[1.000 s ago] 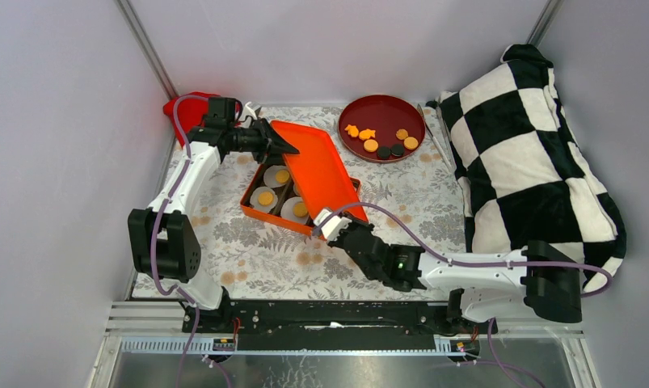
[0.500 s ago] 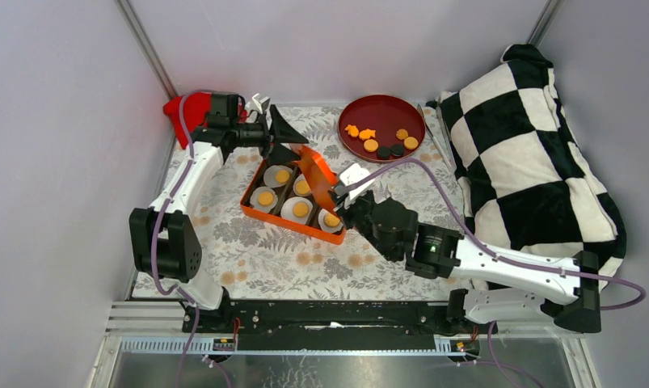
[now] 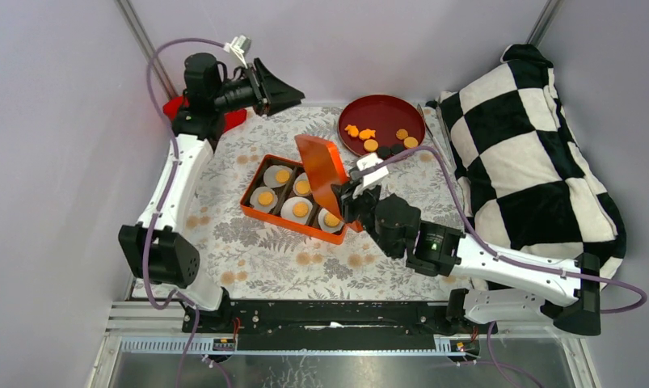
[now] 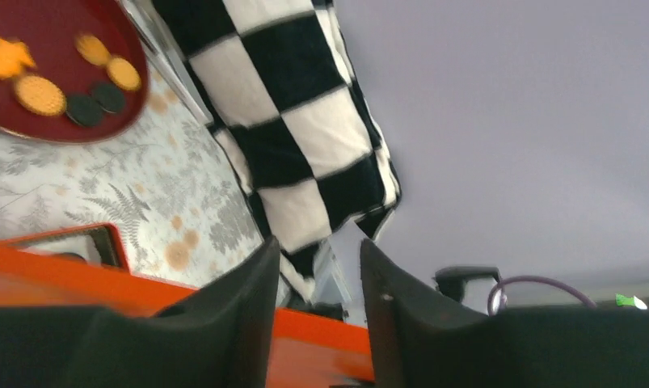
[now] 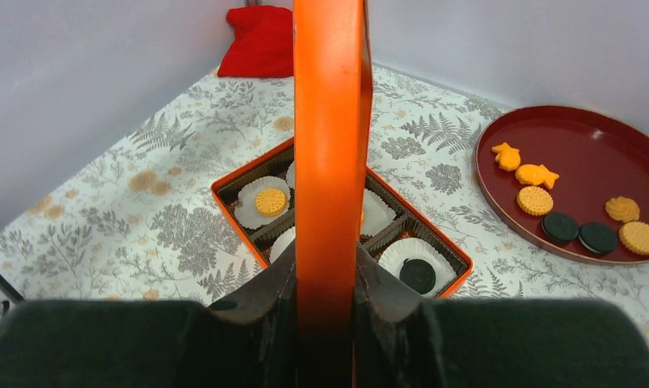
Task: Pack the cookies
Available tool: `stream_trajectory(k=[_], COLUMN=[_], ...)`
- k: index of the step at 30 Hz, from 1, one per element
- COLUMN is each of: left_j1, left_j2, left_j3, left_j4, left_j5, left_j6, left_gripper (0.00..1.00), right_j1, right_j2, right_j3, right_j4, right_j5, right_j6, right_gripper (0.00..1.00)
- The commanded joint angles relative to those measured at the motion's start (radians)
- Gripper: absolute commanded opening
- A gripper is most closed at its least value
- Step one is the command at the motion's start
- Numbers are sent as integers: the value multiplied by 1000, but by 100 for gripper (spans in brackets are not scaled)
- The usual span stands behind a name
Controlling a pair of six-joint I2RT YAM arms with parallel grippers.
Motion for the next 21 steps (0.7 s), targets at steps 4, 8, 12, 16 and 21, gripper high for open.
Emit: stream_trajectory(k=[4, 8, 12, 16, 21], left_j1=[8, 8, 8, 8, 9], left_j2=[-183, -261, -289, -316, -344], left_j3=[6, -163, -272, -344, -375], left_j4=[-348, -361, -374, -371, -367], left_j5=[-683, -964, -1134, -1186, -1280], left_j6=[397, 413, 412, 402, 428], left_gripper=[7, 0, 0, 0, 0], right_j1=[-206, -292, -389, -527, -617], right_j2=[-58, -42, -11, 65, 216], right_j3=[102, 131, 124, 91, -15], right_j4=[-37, -29, 40, 169, 459], right_j5=[-170, -327, -509, -743, -929], right_j6=[313, 420, 565, 768, 998], right_gripper=[0, 0, 0, 0, 0])
